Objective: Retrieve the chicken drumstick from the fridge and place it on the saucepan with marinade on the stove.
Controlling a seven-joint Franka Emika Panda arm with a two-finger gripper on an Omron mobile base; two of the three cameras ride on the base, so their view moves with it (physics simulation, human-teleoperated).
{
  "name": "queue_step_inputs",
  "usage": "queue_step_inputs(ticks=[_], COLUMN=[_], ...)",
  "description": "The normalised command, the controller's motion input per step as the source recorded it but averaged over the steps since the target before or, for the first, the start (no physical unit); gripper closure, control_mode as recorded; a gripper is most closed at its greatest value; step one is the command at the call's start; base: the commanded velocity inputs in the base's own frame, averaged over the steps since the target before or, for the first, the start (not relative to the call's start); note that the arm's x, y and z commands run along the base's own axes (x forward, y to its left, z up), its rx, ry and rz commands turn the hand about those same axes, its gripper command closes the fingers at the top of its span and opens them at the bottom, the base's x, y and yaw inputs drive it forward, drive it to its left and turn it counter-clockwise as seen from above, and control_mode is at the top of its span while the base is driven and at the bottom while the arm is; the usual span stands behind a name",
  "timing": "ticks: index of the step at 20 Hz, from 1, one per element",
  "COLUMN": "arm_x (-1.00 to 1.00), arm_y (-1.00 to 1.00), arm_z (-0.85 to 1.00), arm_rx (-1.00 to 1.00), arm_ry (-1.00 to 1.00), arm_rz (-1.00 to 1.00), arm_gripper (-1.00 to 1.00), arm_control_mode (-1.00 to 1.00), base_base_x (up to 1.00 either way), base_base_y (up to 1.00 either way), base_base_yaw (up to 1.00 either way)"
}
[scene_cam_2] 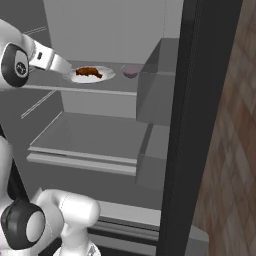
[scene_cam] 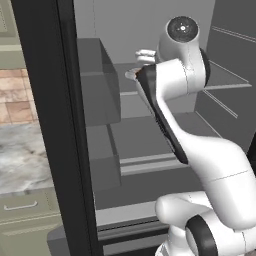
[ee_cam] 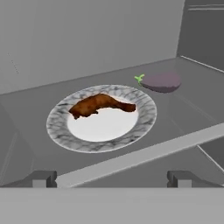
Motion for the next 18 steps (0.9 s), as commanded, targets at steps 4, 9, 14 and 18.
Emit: queue_step_inputs(ticks=[4,9,14,18], arm_x=[0.41,0.46,0.37,0.39], arm_y=[0.0,0.0,0.0,0.0], arm_z=[0.0,-0.13,-0.29,-0.07], arm_rx=[0.02,0.02,0.0,0.0], arm_ry=[0.08,0.07,0.0,0.04], arm_rz=[-0.05,-0.01,0.0,0.0], arm_gripper=[-1.0,-1.0,-1.0,-1.0], arm_control_mode=[-1.0,-1.0,-1.0,-1.0], base_base_x=[0.0,0.0,0.0,0.0], base_base_y=[0.0,0.0,0.0,0.0], base_base_yaw=[0.0,0.0,0.0,0.0])
